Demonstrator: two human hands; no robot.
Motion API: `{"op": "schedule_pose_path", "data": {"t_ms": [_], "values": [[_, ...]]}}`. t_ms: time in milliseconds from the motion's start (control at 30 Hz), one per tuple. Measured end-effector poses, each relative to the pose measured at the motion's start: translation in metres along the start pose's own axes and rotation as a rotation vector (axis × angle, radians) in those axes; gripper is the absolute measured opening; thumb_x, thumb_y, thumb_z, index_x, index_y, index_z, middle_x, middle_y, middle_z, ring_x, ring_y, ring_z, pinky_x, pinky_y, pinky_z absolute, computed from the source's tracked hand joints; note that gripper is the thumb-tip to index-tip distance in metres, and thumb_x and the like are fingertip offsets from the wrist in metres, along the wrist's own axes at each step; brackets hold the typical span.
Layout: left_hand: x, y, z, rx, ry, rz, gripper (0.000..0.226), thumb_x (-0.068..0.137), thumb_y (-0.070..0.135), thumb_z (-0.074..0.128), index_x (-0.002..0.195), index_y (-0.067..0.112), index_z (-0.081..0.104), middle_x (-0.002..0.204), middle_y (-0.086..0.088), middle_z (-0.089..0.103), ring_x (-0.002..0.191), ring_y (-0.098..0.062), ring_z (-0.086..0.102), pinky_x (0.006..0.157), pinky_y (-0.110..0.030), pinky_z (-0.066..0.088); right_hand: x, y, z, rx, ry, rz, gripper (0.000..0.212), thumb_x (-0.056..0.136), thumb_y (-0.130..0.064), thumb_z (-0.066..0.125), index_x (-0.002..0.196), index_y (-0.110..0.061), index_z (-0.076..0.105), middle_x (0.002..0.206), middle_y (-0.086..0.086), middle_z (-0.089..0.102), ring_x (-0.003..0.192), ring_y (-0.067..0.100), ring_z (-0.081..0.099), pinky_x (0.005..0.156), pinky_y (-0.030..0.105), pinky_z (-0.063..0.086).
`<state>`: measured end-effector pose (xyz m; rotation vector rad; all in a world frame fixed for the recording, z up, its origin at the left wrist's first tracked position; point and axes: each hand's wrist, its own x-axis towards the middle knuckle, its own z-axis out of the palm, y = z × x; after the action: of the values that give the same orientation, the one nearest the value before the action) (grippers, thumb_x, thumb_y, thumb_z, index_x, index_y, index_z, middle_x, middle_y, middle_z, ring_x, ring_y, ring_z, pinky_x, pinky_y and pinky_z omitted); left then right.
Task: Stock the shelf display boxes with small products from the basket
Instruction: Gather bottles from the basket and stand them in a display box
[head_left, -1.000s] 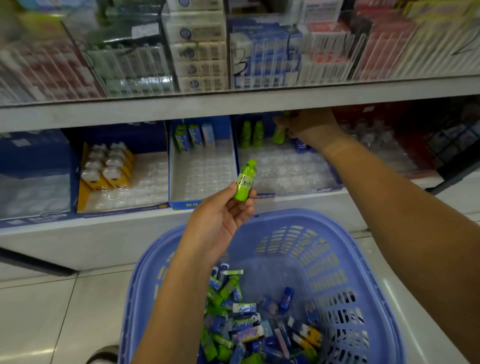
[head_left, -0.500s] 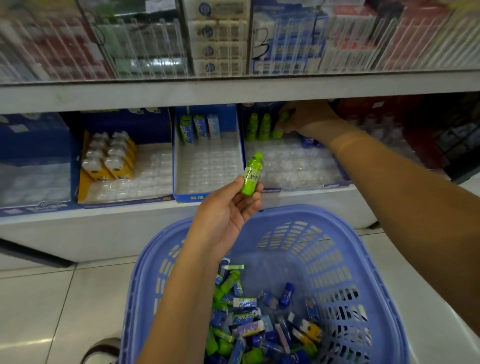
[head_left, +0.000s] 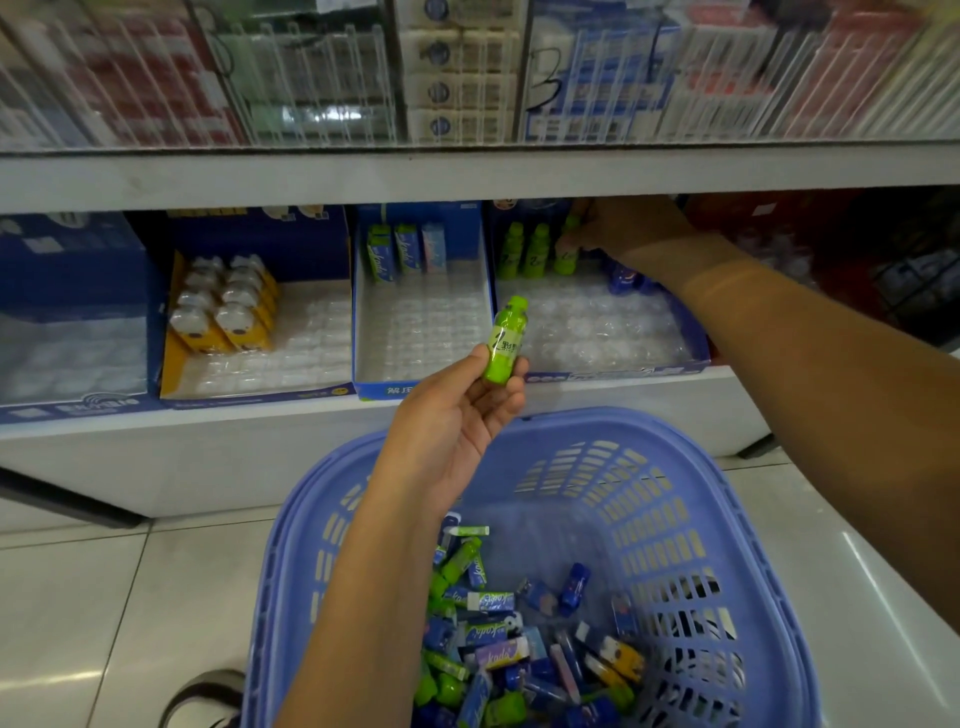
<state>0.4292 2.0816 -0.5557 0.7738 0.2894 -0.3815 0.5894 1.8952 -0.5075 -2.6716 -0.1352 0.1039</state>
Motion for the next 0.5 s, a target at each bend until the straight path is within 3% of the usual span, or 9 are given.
{"op": "schedule_pose_path", "data": {"t_ms": [367,500], "values": [[0.002,-0.002,0.000,0.004,0.010,-0.005,0.027,0.097,0.017,0.047,0.110,-0.001,0.061,0.088,-0.010,0.071,0.070,-0.011,0.065,0.065,-0.019,0.057,0.006,0.005,0.011,-0.020,0.046,-0.007,0.030,0.079,-0.025,0.074,0.096,-0.005,0.058,0.109,0.022,0.063,0.103,0.034,0.058,0.082,0.035,0.044],[0.000,-0.002,0.003,0.041,0.023,-0.006,0.026,0.097,0.017,0.047,0.109,-0.001,0.062,0.091,-0.011,0.071,0.074,-0.012,0.066,0.065,-0.019,0.057,0.009,0.002,0.014,-0.045,0.055,0.063,0.046,0.081,-0.027,0.072,0.114,0.002,0.057,0.120,0.021,0.059,0.113,0.033,0.054,0.091,0.033,0.042]]}}
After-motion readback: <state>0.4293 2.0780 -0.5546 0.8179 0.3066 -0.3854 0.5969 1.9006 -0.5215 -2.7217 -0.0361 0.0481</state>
